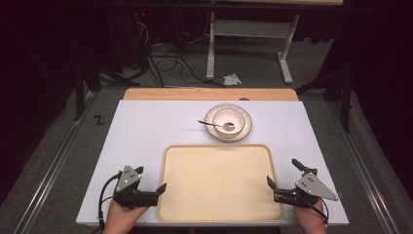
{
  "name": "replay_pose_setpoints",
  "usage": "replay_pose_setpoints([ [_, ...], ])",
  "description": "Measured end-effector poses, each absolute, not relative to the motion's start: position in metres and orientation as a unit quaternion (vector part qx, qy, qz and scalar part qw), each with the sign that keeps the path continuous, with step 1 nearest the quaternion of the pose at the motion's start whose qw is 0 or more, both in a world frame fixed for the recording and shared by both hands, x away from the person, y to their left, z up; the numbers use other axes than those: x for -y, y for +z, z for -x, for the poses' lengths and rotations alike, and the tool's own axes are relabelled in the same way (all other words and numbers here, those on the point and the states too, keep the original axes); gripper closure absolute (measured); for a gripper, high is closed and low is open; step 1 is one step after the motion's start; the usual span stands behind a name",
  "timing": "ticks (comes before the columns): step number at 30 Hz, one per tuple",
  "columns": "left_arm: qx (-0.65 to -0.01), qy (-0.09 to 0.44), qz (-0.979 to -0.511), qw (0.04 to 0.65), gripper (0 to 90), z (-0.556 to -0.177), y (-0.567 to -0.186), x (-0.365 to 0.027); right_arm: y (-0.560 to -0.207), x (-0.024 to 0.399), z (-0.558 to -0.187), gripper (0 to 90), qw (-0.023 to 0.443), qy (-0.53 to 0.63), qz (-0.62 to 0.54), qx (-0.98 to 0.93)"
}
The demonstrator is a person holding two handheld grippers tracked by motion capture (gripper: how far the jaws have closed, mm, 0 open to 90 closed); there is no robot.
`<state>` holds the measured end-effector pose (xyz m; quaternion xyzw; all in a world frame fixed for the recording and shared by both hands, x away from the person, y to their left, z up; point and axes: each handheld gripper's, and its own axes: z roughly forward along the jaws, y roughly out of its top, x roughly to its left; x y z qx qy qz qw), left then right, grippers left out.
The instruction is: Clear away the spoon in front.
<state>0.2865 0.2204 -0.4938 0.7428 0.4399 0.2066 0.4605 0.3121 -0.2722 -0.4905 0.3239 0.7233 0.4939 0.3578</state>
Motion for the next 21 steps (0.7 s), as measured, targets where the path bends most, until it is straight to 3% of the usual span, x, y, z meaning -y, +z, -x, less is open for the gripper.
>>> replay_pose_setpoints([
  [21,-0.445,0.201,-0.737,0.468,1.2,-0.2871,-0.4963,-0.224,-0.4901,0.2746,-0.3129,1.0,0.353,0.495,-0.326,-0.724],
])
